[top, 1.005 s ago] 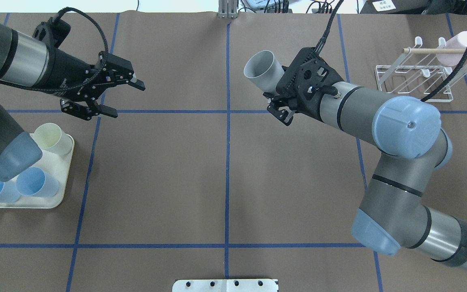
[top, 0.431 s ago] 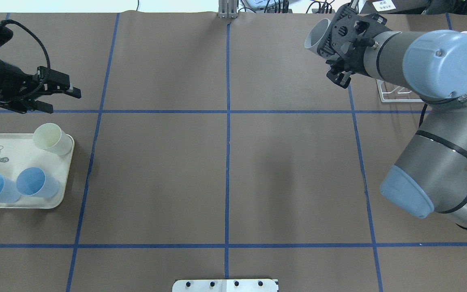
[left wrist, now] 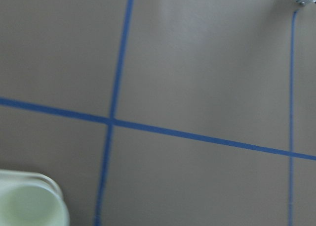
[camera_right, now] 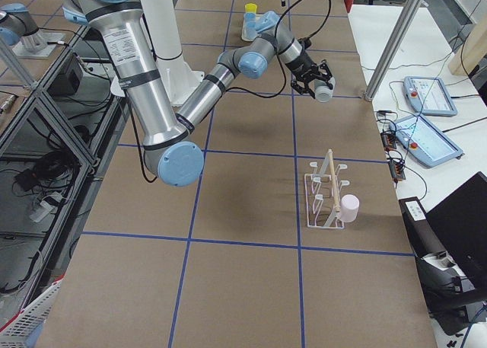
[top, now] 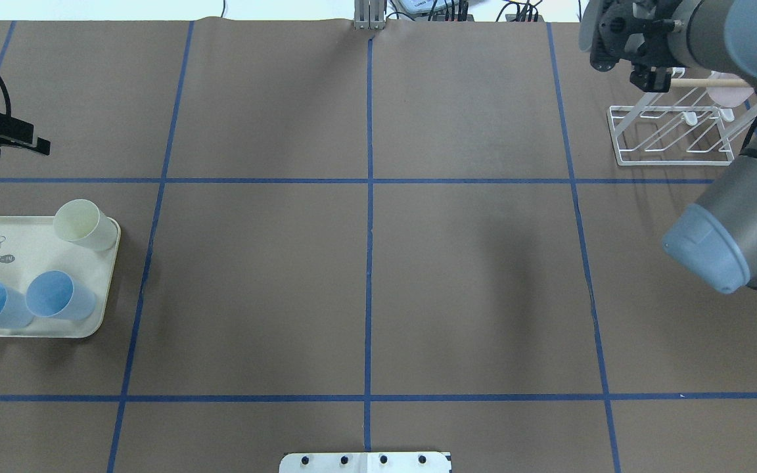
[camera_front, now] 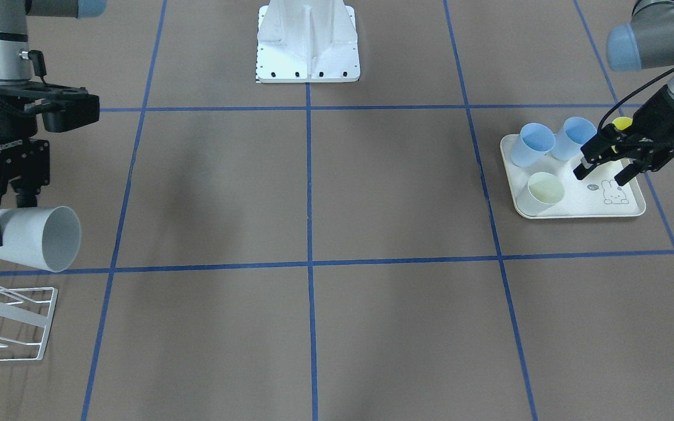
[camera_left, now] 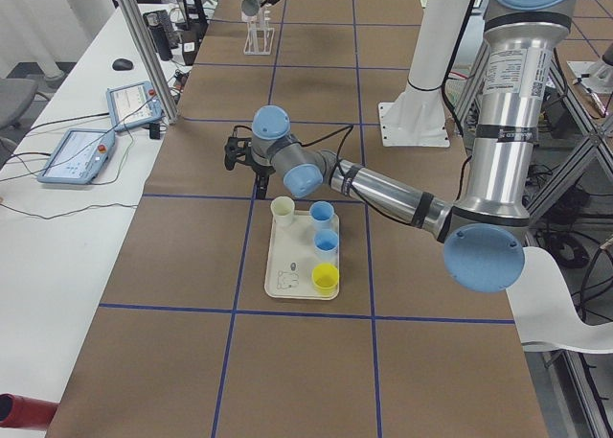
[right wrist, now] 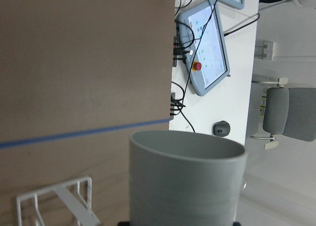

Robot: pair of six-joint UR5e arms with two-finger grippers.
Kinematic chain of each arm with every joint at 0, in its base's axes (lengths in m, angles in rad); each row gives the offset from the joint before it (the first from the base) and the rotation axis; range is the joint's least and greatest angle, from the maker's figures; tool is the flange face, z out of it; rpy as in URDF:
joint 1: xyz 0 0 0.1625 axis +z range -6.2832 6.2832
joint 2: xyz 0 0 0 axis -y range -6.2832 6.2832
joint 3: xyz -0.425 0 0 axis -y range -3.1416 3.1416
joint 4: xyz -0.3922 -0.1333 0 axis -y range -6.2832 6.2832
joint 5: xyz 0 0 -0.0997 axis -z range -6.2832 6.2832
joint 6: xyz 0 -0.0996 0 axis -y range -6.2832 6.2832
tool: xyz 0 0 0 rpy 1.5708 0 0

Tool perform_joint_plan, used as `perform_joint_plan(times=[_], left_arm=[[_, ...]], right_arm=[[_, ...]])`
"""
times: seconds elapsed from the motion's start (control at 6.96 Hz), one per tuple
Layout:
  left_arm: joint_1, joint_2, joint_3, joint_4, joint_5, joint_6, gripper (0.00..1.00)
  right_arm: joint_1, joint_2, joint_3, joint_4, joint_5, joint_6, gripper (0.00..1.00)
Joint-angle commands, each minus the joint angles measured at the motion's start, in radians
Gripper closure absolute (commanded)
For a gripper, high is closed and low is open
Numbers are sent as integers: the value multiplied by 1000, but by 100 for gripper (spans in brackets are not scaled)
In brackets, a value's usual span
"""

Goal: Transfer IKEA cup to right arm and place on rack

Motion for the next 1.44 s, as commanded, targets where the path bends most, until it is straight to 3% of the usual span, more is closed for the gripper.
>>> perform_joint_plan(times=[0.0,0.43,0.57,0.86,1.29], left_arm=[[-10,12,-5,23,0,52,0],[-8,12,-6,22,2,41,0],[-10,14,-9,22,1,40,0],[-10,14,-9,22,2,40,0],[-10,14,-9,22,1,38,0]], right_arm=[[119,-3,-72,-12,2,-438,79],[186,0,-187,8,-9,-759,80],[202,-3,-259,93,-13,-829,80],[207,-4,-406,216,-46,-855,80],[204,-1,-469,229,-64,-865,79]])
